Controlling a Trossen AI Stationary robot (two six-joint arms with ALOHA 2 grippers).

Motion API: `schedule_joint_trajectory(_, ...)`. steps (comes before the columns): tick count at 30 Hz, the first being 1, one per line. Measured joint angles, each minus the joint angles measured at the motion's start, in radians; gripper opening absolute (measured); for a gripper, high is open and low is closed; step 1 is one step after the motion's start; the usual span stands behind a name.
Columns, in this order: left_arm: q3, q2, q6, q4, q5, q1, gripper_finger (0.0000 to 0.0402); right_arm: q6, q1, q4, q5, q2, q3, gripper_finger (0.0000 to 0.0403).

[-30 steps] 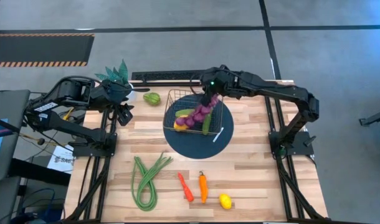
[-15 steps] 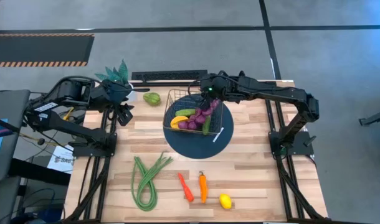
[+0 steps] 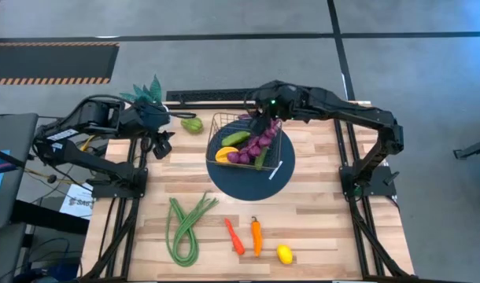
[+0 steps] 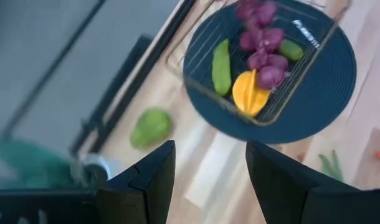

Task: Build produce basket
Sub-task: Put the green chayote into the wire basket

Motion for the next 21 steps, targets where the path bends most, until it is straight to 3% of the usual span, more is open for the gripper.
schedule_joint_trajectory(5, 0.0, 0.054, 0.264, 0.136, 0.009, 0.027, 0.0182, 0.031, 0.001, -0.241, -0.003, 0.0, 0.143, 0.0206)
schedule_joint_trajectory(9, 0.0, 0.104, 0.393, 0.106, 0.029, 0.138, 0.0182, 0.078, 0.005, -0.47, -0.004, 0.0, 0.263, 0.02)
schedule_joint_trajectory(13, 0.0, 0.141, 0.497, 0.134, 0.278, 0.318, 0.0178, 0.137, 0.022, -0.658, -0.011, 0.0, 0.365, 0.0195)
schedule_joint_trajectory(16, 0.0, 0.169, 0.574, 0.188, 0.487, 0.453, 0.0165, 0.152, 0.034, -0.652, -0.036, -0.029, 0.379, 0.0194)
schedule_joint_trajectory(18, 0.0, 0.198, 0.605, 0.219, 0.572, 0.53, 0.0153, 0.151, 0.034, -0.659, -0.048, -0.051, 0.381, 0.0193)
schedule_joint_trajectory(21, 0.0, 0.265, 0.629, 0.216, 0.607, 0.62, 0.0141, 0.178, 0.034, -0.66, -0.052, -0.095, 0.36, 0.0194)
